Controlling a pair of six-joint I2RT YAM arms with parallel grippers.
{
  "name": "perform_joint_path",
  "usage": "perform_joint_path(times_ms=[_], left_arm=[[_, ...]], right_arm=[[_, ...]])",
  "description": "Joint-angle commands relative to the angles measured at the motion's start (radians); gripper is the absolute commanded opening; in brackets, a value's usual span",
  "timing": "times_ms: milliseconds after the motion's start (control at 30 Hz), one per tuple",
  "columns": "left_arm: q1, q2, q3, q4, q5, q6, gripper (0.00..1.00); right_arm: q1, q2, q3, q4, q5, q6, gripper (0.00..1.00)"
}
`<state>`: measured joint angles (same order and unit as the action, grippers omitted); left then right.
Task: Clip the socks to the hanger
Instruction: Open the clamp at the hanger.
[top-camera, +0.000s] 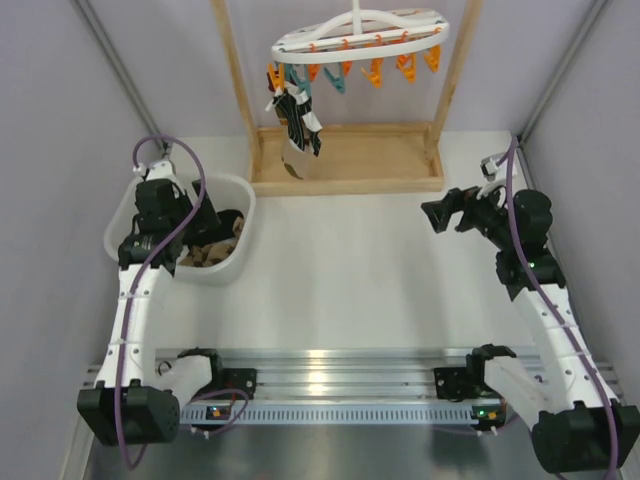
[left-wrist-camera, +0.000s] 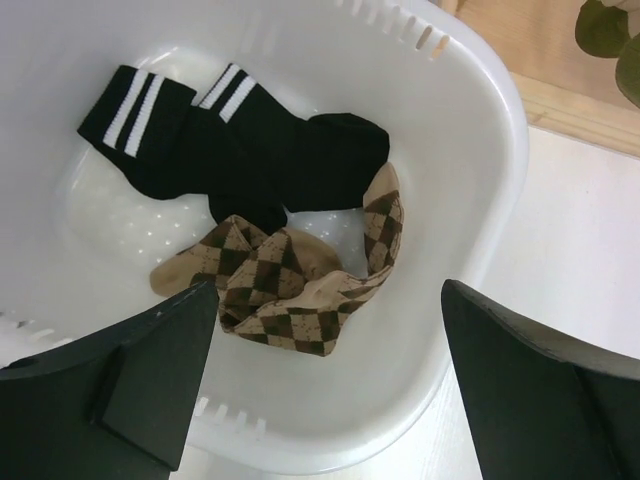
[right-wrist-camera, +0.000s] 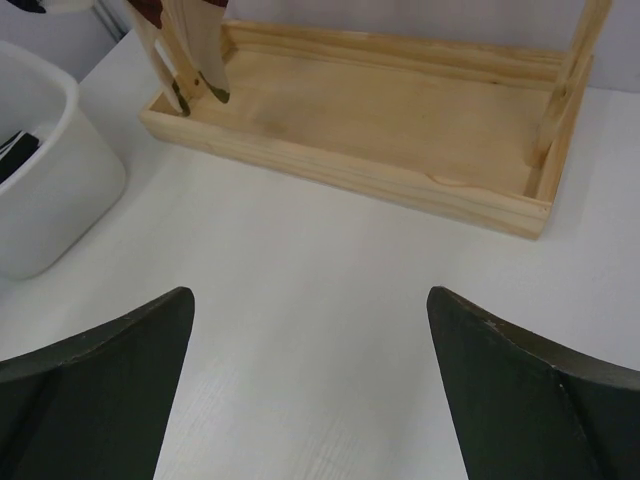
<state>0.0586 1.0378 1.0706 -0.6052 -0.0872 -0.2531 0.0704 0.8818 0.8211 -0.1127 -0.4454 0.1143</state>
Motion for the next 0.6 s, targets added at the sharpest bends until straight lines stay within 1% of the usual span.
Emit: perform_joint_path(times_ms=[0,33,67,133,167,200,267,300,367,400,433,467,533,567], left_arm=[[0.004,-0.036,0.055,0.042,-0.02,0.067,0.98],[0.006,-0.047,0.063,0.053,0.012,0.122,0.98],[0.004,-0.053,0.072,0.071,0.082,0.147,0.98],[0.004,-0.064,0.109,0.099,0.163,0.149,0.98],[0.004,-0.064,0.138,0.135,0.279,0.15,0.98],[0.004,-0.061,0.156,0.16,0.337,0.144,0.98],[0.004,-0.044,0.192,0.229,0.441,0.082,0.97],[0.004,-0.036,0.201,0.302,0.528,0.051,0.97],[0.003,-0.001,0.218,0.384,0.622,-0.033,0.95],[0.001,0.01,0.216,0.483,0.723,-0.066,0.94],[0.0,0.031,0.216,0.52,0.753,-0.137,0.93],[-0.017,0.039,0.219,0.556,0.768,-0.17,0.92],[-0.037,0.065,0.221,0.629,0.793,-0.204,0.91],[-0.054,0.073,0.233,0.634,0.79,-0.199,0.91]], right_arm=[[0.029,-0.03,0.062,0.071,0.033,0.031,1.0],[0.035,-0.029,0.07,0.077,0.036,0.041,1.0],[0.04,-0.021,0.076,0.08,0.042,0.042,1.0],[0.061,0.005,0.105,0.096,0.05,0.041,1.0],[0.069,0.017,0.118,0.102,0.05,0.038,1.0],[0.081,0.031,0.145,0.105,0.048,0.038,1.0],[0.094,0.075,0.176,0.18,0.034,0.044,1.0],[0.109,0.095,0.212,0.2,0.028,0.048,1.0],[0.124,0.16,0.254,0.241,0.001,0.062,1.0],[0.143,0.181,0.301,0.281,-0.004,0.07,1.0],[0.15,0.203,0.326,0.303,-0.004,0.08,0.99],[0.161,0.247,0.349,0.324,-0.007,0.1,0.98],[0.195,0.305,0.412,0.384,0.005,0.123,0.93],[0.206,0.322,0.429,0.402,0.01,0.127,0.9]])
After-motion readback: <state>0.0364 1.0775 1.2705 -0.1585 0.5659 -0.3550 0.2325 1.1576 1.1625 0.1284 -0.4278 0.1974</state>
